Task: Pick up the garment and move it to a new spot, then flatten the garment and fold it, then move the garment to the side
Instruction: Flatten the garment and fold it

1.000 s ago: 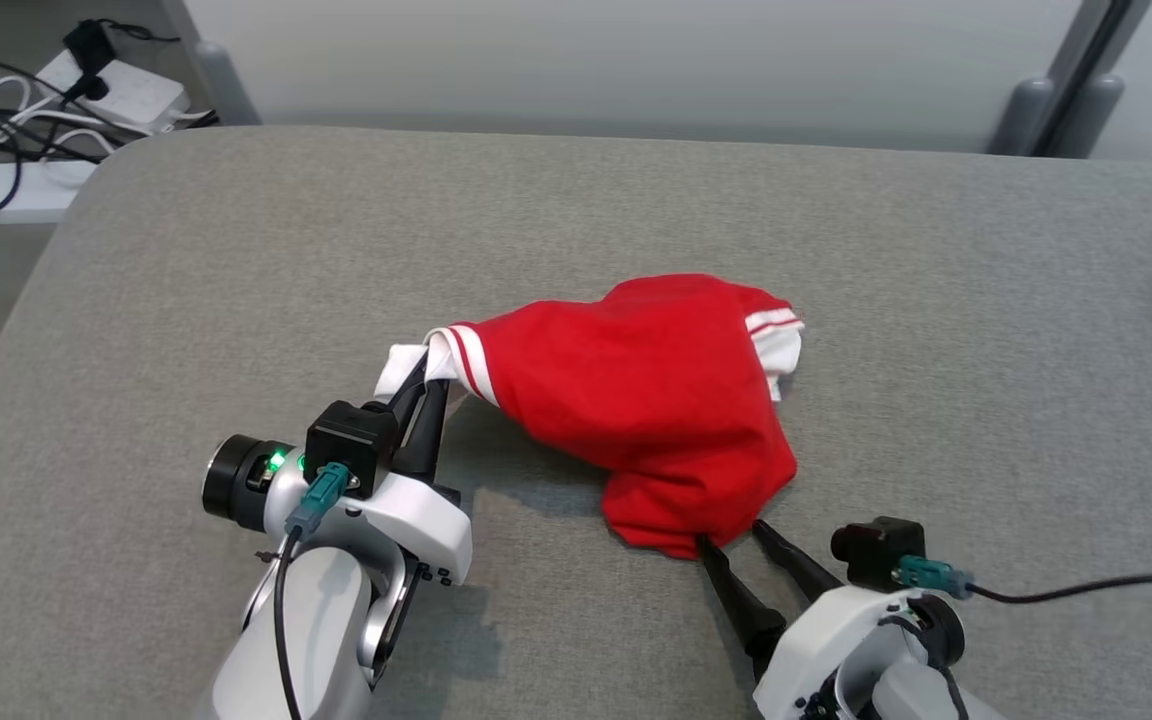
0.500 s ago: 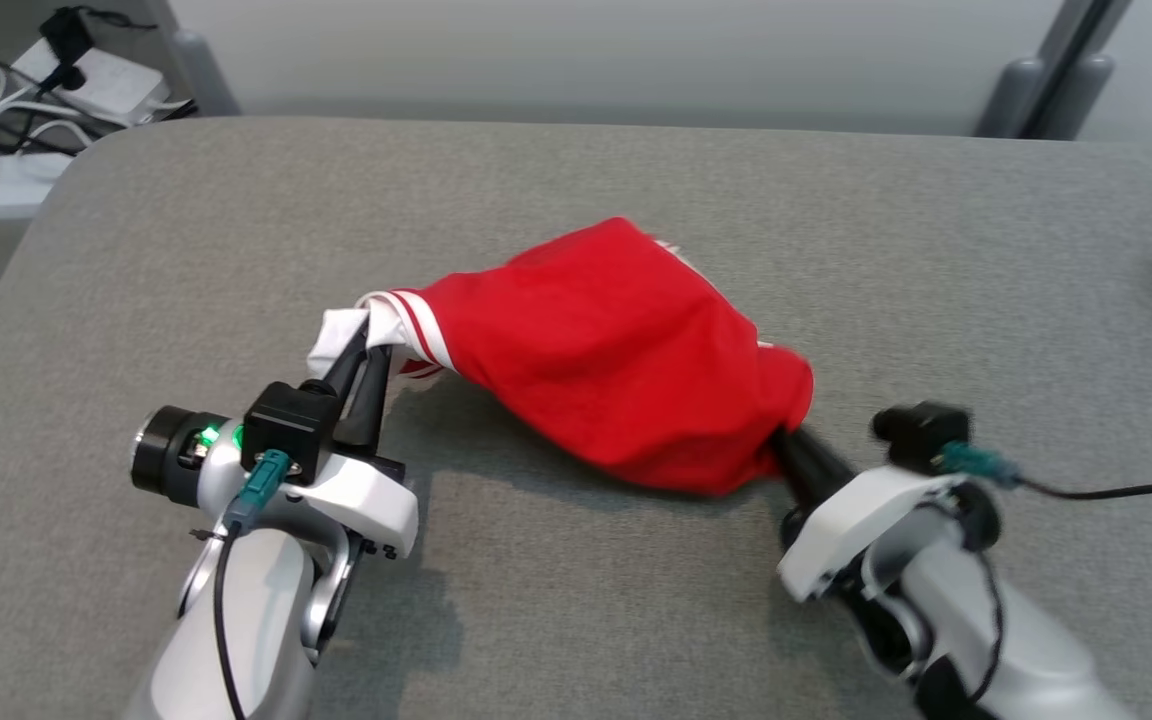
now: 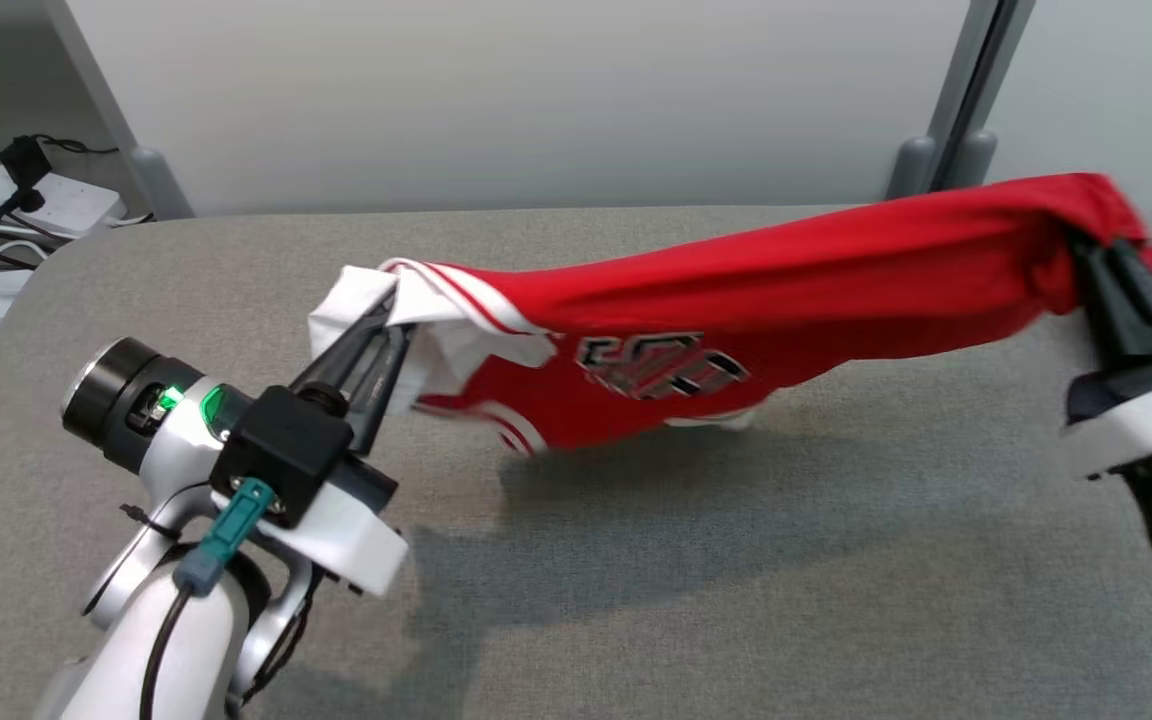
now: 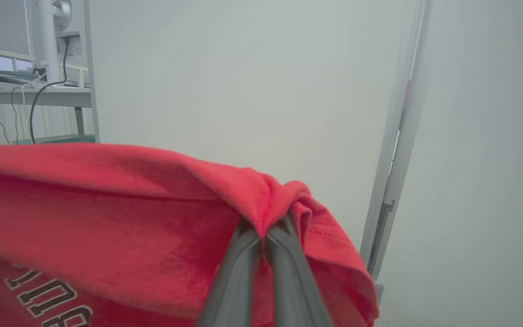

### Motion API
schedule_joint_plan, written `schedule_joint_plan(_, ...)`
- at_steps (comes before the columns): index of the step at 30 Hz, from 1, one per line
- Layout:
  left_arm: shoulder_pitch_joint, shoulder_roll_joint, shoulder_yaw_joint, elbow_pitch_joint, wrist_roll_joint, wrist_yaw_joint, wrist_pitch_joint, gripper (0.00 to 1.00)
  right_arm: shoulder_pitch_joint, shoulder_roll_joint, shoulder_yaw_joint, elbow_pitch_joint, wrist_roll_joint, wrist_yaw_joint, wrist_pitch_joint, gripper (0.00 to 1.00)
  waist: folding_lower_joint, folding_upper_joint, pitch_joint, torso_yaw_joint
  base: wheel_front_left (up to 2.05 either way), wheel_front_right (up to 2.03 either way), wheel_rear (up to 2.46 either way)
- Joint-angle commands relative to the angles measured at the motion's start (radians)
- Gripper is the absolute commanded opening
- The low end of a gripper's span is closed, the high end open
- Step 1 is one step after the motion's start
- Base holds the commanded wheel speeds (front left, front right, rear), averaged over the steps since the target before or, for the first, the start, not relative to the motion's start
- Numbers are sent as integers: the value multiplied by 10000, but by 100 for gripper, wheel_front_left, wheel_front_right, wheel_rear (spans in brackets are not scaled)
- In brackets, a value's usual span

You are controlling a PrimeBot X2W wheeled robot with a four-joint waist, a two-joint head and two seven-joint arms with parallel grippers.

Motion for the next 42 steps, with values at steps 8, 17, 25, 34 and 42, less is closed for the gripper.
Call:
schedule_joint_plan(8, -126, 897, -1116, -1947, -2866, -674, 3800, 0, 726, 81, 769, 164, 2000, 12, 3500, 0, 0, -1, 116, 265, 0, 0, 0)
schedule_joint_plan(17, -2029, 185, -2367, 2659, -3613, -464, 1649, 0, -1340, 1439, 1620, 3993, 1133, 12, 1031, 100, 0, -1, 715, -34, 0, 0, 0)
schedule_joint_plan(25, -2611, -914, -2255, 6262, -2889, 356, -1282, 100, -977, 2063, 1908, 4820, 788, 12, -115, 100, 0, -1, 877, -610, 0, 0, 0)
schedule_joint_plan(34, -2615, -1236, -1828, 6655, -2654, 1106, -2803, 100, 1078, 2372, 249, 3186, 32, 12, -137, 100, 0, -1, 754, -694, 0, 0, 0)
schedule_joint_plan(42, -887, -1109, -1596, 5741, -2990, 1103, -2870, 100, 2086, 2125, 471, 3231, -18, 12, -138, 100, 0, -1, 730, -363, 0, 0, 0)
